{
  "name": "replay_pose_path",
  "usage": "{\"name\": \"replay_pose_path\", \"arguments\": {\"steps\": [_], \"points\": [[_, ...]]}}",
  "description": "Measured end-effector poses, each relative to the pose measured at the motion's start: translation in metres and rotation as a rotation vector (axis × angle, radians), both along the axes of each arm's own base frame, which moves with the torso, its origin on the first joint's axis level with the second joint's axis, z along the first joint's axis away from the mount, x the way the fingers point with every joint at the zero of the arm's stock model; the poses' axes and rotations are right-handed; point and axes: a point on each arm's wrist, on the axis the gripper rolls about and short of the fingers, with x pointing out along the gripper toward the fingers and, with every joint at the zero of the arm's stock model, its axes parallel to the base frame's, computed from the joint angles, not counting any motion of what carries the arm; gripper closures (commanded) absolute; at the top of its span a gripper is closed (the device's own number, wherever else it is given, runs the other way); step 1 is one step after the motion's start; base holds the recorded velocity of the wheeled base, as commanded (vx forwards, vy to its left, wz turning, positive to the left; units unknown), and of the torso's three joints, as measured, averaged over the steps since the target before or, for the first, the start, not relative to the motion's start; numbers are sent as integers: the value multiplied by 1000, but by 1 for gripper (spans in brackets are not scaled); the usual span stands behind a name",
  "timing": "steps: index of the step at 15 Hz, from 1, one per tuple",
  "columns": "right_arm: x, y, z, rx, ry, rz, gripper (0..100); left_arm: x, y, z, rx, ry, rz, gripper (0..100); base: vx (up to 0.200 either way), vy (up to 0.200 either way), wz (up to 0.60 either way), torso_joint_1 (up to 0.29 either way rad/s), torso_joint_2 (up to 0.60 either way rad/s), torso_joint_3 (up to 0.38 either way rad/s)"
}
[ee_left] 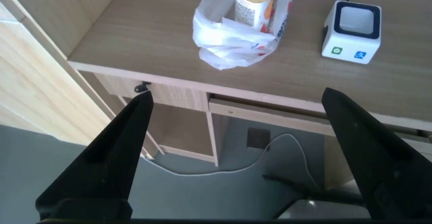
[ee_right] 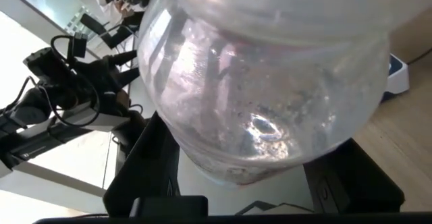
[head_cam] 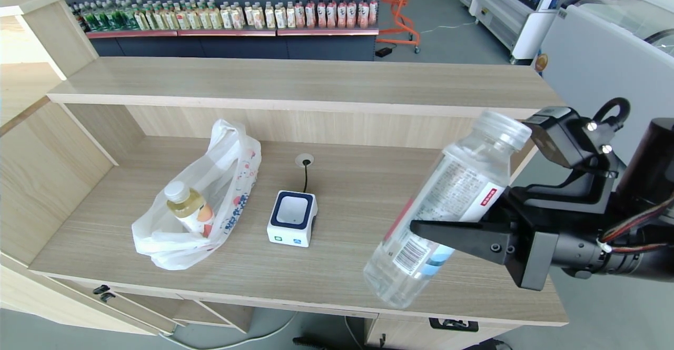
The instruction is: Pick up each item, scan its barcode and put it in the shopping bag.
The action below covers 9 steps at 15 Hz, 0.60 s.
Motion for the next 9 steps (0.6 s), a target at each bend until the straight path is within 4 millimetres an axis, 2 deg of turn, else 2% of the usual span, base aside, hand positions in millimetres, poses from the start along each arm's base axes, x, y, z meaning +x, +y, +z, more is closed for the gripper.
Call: {"name": "replay_pose_path", "arguments": {"steps": [2,4,7,9], "points": [[0,-3,0,-10,-27,-18,100,0,0,0,0,0,0,0,0,0,0,0,0,0],[7,-18,-5,-86,-193,-83,100,0,0,0,0,0,0,0,0,0,0,0,0,0],[21,-61,-15,-298,-435,-272,100,0,0,0,0,0,0,0,0,0,0,0,0,0],[22,-89,-18,-491,-572,-474,100,0,0,0,0,0,0,0,0,0,0,0,0,0]]}}
